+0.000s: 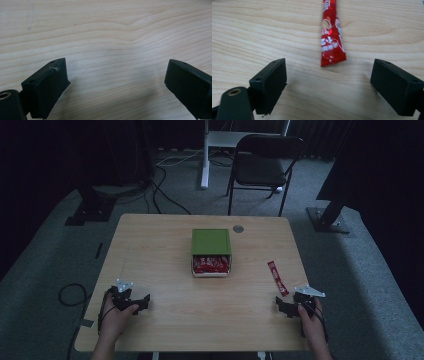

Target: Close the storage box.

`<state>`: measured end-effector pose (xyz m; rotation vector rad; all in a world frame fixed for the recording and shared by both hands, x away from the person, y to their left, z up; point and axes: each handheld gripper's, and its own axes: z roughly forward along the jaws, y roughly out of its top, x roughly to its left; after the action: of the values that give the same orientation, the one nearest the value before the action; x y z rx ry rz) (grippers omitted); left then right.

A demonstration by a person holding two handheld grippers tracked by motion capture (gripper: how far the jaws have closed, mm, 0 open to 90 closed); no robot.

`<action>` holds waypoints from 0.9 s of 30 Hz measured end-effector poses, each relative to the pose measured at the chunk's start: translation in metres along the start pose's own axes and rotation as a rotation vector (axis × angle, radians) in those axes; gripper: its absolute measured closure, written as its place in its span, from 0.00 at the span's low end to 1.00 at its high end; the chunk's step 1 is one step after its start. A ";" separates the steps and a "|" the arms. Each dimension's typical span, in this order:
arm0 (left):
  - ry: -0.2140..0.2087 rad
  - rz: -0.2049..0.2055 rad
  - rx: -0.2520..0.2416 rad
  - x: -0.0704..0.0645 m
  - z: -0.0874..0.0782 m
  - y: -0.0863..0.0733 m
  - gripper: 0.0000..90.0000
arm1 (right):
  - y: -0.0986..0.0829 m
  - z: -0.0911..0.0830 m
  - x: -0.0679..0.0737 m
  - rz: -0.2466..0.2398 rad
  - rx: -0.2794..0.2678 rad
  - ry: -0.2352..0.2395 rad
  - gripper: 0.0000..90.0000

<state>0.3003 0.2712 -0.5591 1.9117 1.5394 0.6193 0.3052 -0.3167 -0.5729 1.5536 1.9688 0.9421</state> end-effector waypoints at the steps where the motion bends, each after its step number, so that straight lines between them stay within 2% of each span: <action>1: 0.011 -0.006 0.005 0.002 -0.001 -0.001 0.06 | 0.000 0.000 -0.001 0.004 0.002 -0.003 0.15; 4: 0.034 -0.029 0.017 0.006 -0.002 -0.003 0.06 | 0.000 0.000 -0.003 0.014 0.004 -0.011 0.14; 7: 0.051 -0.050 0.023 0.010 -0.003 -0.006 0.06 | 0.000 0.001 -0.003 0.025 0.007 -0.040 0.14; 12: 0.084 -0.068 0.022 0.015 -0.005 -0.010 0.06 | 0.001 0.002 -0.001 -0.008 0.021 -0.055 0.13; 19: 0.128 -0.089 0.014 0.019 -0.005 -0.013 0.06 | 0.001 0.002 -0.001 -0.008 0.022 -0.055 0.13; 26: 0.149 -0.109 0.000 0.017 -0.004 -0.013 0.06 | 0.001 0.002 -0.001 -0.009 0.021 -0.055 0.13; 27: 0.165 -0.127 0.001 0.015 -0.003 -0.013 0.05 | 0.001 0.002 -0.001 -0.009 0.021 -0.055 0.13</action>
<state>0.2928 0.2882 -0.5663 1.7844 1.7486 0.7357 0.3074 -0.3169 -0.5739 1.5647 1.9521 0.8686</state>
